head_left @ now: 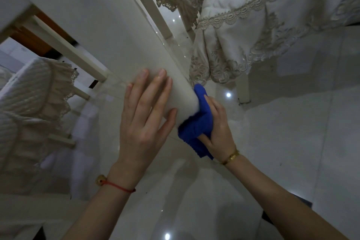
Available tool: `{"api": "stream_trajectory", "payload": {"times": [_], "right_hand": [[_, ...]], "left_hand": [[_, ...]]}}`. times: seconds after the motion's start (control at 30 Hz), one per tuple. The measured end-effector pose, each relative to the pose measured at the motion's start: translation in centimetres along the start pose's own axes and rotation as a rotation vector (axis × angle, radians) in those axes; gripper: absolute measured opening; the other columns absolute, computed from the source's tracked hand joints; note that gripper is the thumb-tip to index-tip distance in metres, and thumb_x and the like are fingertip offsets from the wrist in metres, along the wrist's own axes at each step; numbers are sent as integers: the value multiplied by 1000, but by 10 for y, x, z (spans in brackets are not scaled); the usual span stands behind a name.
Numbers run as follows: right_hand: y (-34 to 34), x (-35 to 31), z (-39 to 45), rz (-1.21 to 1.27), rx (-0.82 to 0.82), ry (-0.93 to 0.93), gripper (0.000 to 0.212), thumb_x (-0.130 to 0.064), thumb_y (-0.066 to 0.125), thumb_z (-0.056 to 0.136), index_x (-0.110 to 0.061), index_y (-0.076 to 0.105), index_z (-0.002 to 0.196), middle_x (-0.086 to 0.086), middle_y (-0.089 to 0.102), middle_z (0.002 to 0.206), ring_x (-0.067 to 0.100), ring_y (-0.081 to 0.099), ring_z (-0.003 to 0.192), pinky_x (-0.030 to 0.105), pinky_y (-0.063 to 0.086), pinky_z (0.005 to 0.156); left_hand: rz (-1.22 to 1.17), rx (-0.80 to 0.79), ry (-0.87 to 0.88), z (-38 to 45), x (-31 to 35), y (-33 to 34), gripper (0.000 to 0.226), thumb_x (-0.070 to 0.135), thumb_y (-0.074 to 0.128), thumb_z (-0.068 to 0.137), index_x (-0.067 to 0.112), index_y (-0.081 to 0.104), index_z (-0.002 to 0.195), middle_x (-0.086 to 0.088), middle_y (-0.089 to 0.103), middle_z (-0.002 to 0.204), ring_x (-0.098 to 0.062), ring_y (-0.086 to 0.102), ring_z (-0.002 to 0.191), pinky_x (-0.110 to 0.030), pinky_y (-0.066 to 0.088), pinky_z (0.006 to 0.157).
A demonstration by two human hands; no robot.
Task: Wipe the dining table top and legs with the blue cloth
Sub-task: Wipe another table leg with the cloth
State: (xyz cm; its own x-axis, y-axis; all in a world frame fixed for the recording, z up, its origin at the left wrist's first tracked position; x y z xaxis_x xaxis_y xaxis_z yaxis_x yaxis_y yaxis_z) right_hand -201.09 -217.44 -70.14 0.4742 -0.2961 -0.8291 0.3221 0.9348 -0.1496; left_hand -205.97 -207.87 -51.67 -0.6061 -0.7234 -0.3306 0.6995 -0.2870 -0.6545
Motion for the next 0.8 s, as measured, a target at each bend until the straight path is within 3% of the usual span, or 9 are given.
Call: {"api": "stream_trajectory", "payload": {"times": [0.17, 0.23, 0.33, 0.47, 0.53, 0.63, 0.7, 0.8], "right_hand": [[8, 99, -78, 138, -144, 434, 73, -38, 62, 89, -32, 23, 150, -8, 38, 148, 14, 39, 136, 50, 36, 111], [7, 88, -71, 130, -130, 407, 72, -44, 58, 90, -32, 21, 151, -11, 34, 150, 12, 35, 138, 49, 35, 112], [0, 22, -17, 66, -67, 158, 75, -58, 48, 90, -22, 22, 150, 2, 32, 151, 20, 35, 137, 46, 33, 113], [-11, -39, 30, 23, 15, -87, 73, -55, 49, 91, -16, 24, 147, 3, 33, 146, 21, 38, 134, 37, 32, 113], [-6, -20, 19, 46, -16, -59, 74, -56, 50, 90, -15, 26, 146, 6, 33, 148, 23, 37, 135, 42, 33, 113], [5, 43, -23, 57, -113, 174, 80, -64, 50, 87, -19, 25, 148, 5, 33, 149, 21, 35, 137, 48, 34, 112], [8, 76, -48, 28, -179, 307, 80, -64, 51, 86, -24, 24, 150, -2, 33, 149, 16, 35, 137, 46, 34, 112], [6, 97, -65, -94, -279, 343, 72, -51, 53, 89, -30, 23, 150, -5, 40, 144, 13, 40, 131, 41, 38, 110]], "left_hand": [[0, 12, -15, 0, 1, -1, 48, 11, 69, 89, 0, 53, 133, -11, 42, 144, -23, 27, 143, -51, 29, 117], [2, 1, -16, -1, 1, 1, 48, 12, 68, 90, 0, 52, 133, -11, 40, 145, -22, 24, 145, -50, 26, 119], [3, -16, -6, -1, 0, 3, 50, 15, 68, 91, 0, 49, 135, -13, 38, 145, -22, 21, 145, -50, 25, 120], [0, -10, -5, 0, 0, 2, 48, 15, 67, 92, -2, 51, 133, -13, 39, 144, -24, 25, 143, -49, 25, 120], [7, -13, -7, 0, 0, 2, 48, 16, 67, 92, -1, 50, 134, -12, 39, 145, -23, 24, 144, -48, 24, 120], [4, 1, -17, 0, 2, 1, 47, 12, 67, 90, -1, 52, 133, -12, 41, 143, -27, 27, 144, -52, 28, 118], [-26, 35, -47, 0, 5, -1, 43, 9, 68, 89, -2, 56, 129, -14, 45, 140, -34, 34, 139, -56, 31, 115], [-72, 83, -16, 5, 27, 0, 40, 3, 68, 87, -2, 60, 126, -14, 51, 137, -34, 41, 134, -53, 38, 112]]}}
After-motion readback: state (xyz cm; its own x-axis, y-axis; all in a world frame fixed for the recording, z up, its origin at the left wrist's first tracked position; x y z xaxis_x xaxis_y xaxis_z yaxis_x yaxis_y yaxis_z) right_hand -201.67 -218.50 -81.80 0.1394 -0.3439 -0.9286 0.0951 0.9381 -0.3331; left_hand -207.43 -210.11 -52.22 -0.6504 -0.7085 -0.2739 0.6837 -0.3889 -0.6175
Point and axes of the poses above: each hand's wrist, its own z-axis towards the middle knuckle, its own y-axis out of the palm, x = y × z, the point moved 10 cm from there along z, towards the middle knuckle
